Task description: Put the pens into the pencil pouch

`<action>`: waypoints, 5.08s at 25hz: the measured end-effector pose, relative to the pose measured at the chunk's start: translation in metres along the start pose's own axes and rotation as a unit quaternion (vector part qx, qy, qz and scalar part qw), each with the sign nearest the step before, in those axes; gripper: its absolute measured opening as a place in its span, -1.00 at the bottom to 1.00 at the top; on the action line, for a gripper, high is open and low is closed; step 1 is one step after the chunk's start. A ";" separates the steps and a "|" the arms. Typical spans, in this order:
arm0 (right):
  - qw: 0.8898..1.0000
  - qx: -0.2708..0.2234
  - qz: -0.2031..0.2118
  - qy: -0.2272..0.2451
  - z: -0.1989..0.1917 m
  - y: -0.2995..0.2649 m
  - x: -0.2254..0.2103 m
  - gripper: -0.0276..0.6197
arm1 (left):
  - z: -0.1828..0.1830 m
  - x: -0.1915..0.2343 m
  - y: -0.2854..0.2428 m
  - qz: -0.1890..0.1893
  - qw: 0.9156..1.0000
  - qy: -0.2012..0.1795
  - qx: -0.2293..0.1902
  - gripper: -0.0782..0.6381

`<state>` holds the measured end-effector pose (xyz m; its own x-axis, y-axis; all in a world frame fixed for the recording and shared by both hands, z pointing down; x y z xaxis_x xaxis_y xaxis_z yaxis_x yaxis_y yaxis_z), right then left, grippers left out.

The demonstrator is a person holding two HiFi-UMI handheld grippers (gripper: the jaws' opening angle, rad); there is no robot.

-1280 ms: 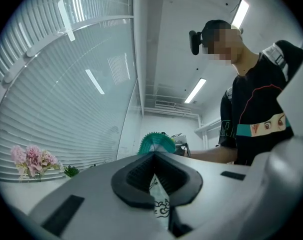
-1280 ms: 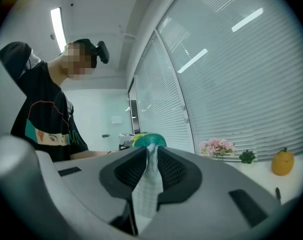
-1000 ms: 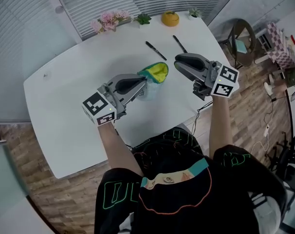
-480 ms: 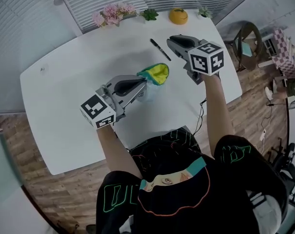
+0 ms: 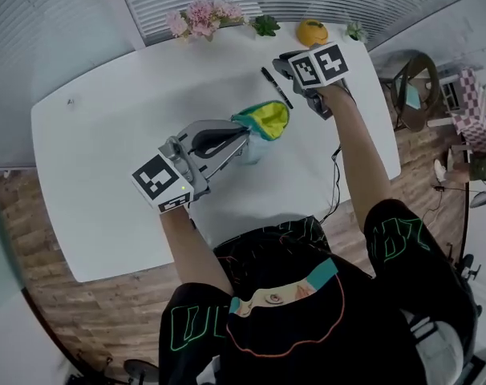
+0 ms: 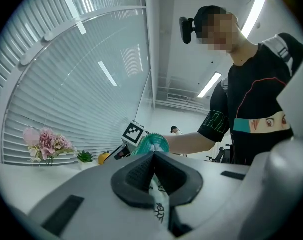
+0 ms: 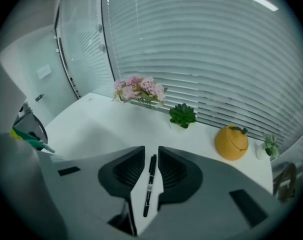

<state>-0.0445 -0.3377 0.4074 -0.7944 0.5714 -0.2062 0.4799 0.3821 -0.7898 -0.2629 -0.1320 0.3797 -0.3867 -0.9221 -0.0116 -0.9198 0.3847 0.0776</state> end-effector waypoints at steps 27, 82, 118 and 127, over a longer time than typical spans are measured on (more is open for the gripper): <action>0.993 0.112 -0.024 -0.003 -0.002 -0.071 -0.007 -0.73 | -0.014 0.015 0.010 0.019 1.000 0.018 0.008 -0.79; 0.899 -0.400 0.128 -0.123 -0.077 0.204 0.111 -0.73 | 0.008 -0.047 -0.042 0.013 1.000 -0.001 0.000 -0.79; 0.917 -0.280 0.212 -0.187 -0.125 0.251 -0.073 -0.78 | 0.004 -0.065 -0.190 0.109 0.993 -0.031 0.017 -0.79; 0.936 -0.180 0.269 -0.141 -0.123 0.235 -0.101 -0.78 | 0.013 -0.073 -0.233 0.094 0.994 -0.057 0.025 -0.79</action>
<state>0.1940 -0.2162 0.3132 -0.4449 0.5556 -0.7024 0.8921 0.3435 -0.2934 -0.0211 -0.1535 0.3497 -0.5550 -0.8239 -0.1145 -0.8313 0.5545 0.0394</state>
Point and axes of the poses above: the fingertips, and each gripper's own axes: y backward along the fingers, x to its left, z out of its top, the point moved 10 cm from there along y, backward along the fingers, and after that the axes turned 13 degrees about -y, right-handed, at the moved point
